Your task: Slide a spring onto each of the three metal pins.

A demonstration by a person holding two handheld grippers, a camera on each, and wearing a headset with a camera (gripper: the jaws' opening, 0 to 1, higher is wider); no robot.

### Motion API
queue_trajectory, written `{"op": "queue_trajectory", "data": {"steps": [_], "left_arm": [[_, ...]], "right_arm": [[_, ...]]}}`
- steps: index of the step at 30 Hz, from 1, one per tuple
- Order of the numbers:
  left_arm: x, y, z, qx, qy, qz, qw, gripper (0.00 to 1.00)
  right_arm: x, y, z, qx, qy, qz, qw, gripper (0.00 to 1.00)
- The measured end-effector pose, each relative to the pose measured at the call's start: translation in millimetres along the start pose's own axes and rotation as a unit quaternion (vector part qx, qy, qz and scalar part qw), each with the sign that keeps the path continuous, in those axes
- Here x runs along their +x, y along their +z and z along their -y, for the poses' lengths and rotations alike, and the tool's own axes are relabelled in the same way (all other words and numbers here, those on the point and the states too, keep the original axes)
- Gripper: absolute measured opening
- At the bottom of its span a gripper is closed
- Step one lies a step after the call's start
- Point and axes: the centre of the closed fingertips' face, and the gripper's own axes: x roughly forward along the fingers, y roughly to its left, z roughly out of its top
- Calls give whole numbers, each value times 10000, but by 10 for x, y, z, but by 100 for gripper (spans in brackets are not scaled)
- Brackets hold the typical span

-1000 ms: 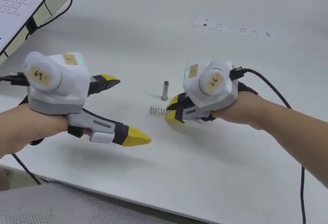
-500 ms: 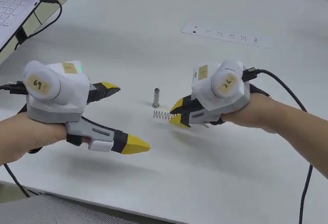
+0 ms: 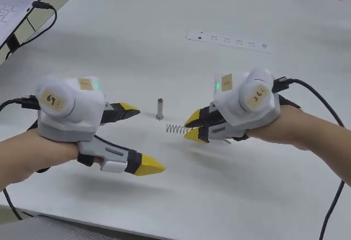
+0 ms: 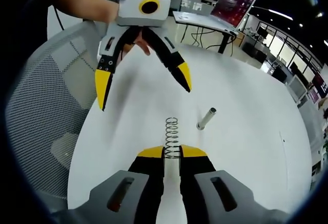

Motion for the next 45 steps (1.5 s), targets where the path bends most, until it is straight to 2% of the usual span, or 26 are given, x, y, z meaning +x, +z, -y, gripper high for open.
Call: {"op": "queue_trajectory", "data": {"steps": [4,9,14,19,23,26,34,41,45], "left_arm": [[38,48,3,98,-63,-27,9999,77],[83,82,-22,83,-121,-96,9998,63],[148,151,25,124,-224,-11,9997,57],[205,170,64,68,-336,-1,9994,51],[231,237,78,46,-382,151,9991,40],[240,280,75,-11,-394,244,9989,36],[285,278,146,-32,-516,278,9983,24],[304,311,175,-5,-586,345,9977,18],[305,327,200,30,-649,375,9972,10]], "right_arm": [[-41,26,-38,-42,18,43,10000,8],[-71,62,-55,-63,10,96,9999,8],[-103,57,-75,-84,-1,102,9999,8],[-143,70,-93,-80,-6,140,9999,8],[-173,87,-104,-44,-2,188,9998,8],[-186,96,-115,-45,-2,205,9998,8],[-216,153,-146,-7,13,321,9995,8],[-239,148,-162,2,32,345,9994,8],[-256,163,-166,34,44,396,9992,8]]}}
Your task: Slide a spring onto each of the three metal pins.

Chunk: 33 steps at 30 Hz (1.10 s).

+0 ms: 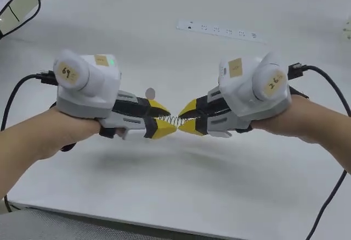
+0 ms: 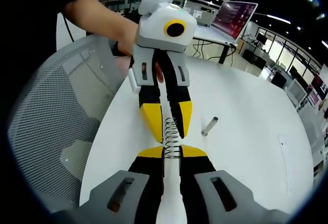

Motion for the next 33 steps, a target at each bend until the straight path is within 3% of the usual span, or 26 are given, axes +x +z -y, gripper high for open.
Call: {"op": "queue_trajectory", "data": {"steps": [14,23,26,30,33], "left_arm": [[-14,53,97,420,-120,119,9990,3],[-6,38,163,488,-248,43,9985,2],[-31,28,160,472,-247,31,9986,2],[-47,16,161,451,-273,3,9986,2],[-42,24,162,421,-290,13,9987,2]], "right_arm": [[-43,15,-47,-17,18,44,10000,8],[-61,-9,-84,-61,78,15,10000,11],[-73,-126,-89,-29,87,-125,9999,14],[-115,-132,-56,15,44,-41,10000,7],[-109,-117,-35,93,41,15,9999,10]]}}
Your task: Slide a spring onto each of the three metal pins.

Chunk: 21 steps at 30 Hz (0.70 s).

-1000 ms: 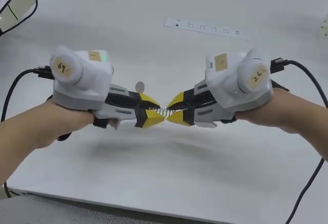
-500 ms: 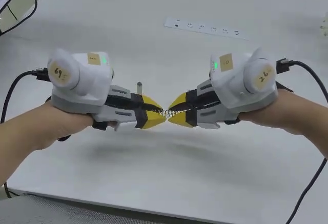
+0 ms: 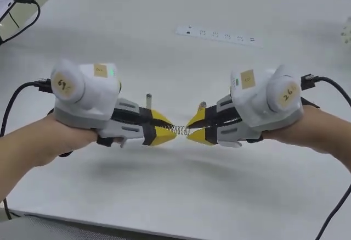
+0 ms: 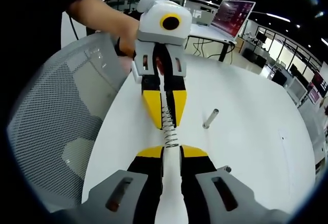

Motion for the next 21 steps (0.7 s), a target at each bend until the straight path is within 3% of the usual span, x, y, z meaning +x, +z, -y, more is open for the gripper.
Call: {"op": "queue_trajectory", "data": {"steps": [8,21], "left_arm": [[5,37,35,20,-86,15,10000,2],[26,-11,46,-23,-146,-10,9999,2]], "right_arm": [[21,31,-31,-29,99,58,9999,9],[-75,136,-33,-49,128,202,9997,7]]}}
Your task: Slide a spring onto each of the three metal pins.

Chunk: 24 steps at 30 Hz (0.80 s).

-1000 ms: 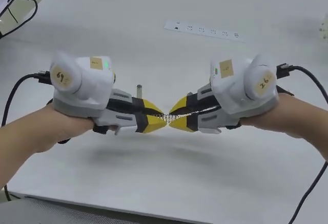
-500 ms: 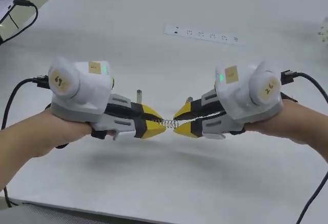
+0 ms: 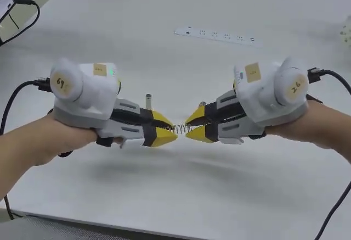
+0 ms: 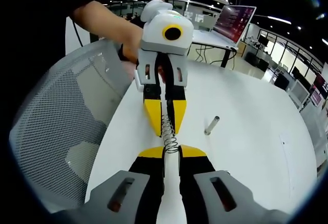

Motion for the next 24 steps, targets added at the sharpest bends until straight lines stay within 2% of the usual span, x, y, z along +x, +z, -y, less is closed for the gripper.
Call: {"op": "queue_trajectory", "data": {"steps": [4,11,24], "left_arm": [[1,-27,-10,-14,9,-29,10000,2],[-5,-53,-10,39,-6,-89,10000,2],[12,-73,4,99,-23,-155,9998,2]], "right_arm": [[-27,111,2,-59,-7,116,9999,7],[-22,203,-20,-240,55,141,9996,7],[-3,348,-49,-197,161,365,9990,8]]}}
